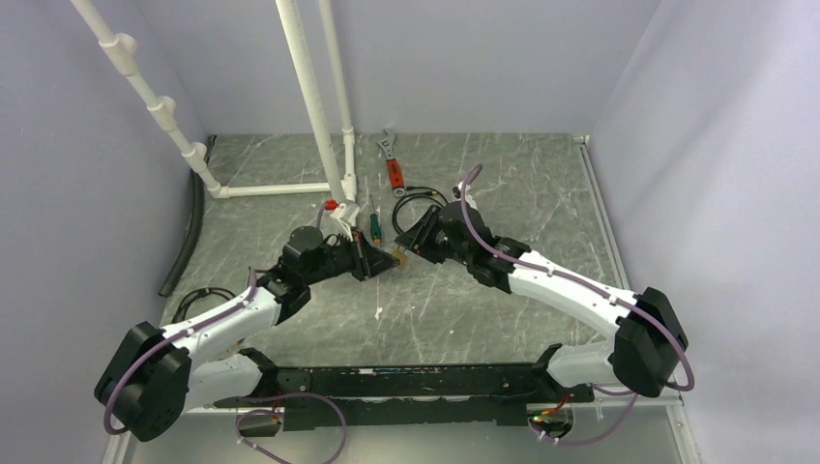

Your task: Unlock with the key

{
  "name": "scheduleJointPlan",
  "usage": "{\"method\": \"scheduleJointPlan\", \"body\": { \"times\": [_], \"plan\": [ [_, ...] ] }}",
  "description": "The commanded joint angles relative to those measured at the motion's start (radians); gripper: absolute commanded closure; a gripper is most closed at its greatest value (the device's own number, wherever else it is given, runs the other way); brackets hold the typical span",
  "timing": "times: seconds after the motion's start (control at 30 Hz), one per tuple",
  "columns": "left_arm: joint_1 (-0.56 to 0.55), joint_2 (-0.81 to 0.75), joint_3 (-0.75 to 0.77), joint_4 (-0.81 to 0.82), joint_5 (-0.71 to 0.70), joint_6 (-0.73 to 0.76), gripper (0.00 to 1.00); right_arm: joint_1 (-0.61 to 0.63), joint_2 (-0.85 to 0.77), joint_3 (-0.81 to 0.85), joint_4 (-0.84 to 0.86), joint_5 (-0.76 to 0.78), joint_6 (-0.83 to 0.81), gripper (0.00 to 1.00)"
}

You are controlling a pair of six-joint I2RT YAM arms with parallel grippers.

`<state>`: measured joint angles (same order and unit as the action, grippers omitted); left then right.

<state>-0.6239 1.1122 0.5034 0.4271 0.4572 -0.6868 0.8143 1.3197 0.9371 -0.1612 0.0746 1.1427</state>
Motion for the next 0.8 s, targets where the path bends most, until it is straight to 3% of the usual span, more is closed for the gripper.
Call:
{"method": "scheduleJointPlan", "body": {
  "times": [0.0,0.37,0.53,0.6,0.77],
  "plan": [
    [-0.024,-0.005,0.022,0.248,0.217,-0.046,1.0,0.02,-0.047,-0.063,0.327,-0.135,-0.03,0.96],
    [-0.025,-0.079,0.073,0.203,0.293,-0.09,1.0,-0.004,-0.137,-0.279,0.854,-0.393,-0.116,1.0],
    [-0.025,-0.134,0.092,0.066,0.253,-0.035,1.0,-0.016,-0.187,-0.295,0.835,-0.415,-0.161,1.0],
    [-0.025,-0.148,0.095,0.016,0.229,-0.012,1.0,-0.016,-0.214,-0.29,0.774,-0.395,-0.2,0.95],
    [-0.024,-0.14,0.079,0.027,0.218,-0.013,1.0,-0.017,-0.279,-0.301,0.685,-0.36,-0.273,0.69]
  ]
}}
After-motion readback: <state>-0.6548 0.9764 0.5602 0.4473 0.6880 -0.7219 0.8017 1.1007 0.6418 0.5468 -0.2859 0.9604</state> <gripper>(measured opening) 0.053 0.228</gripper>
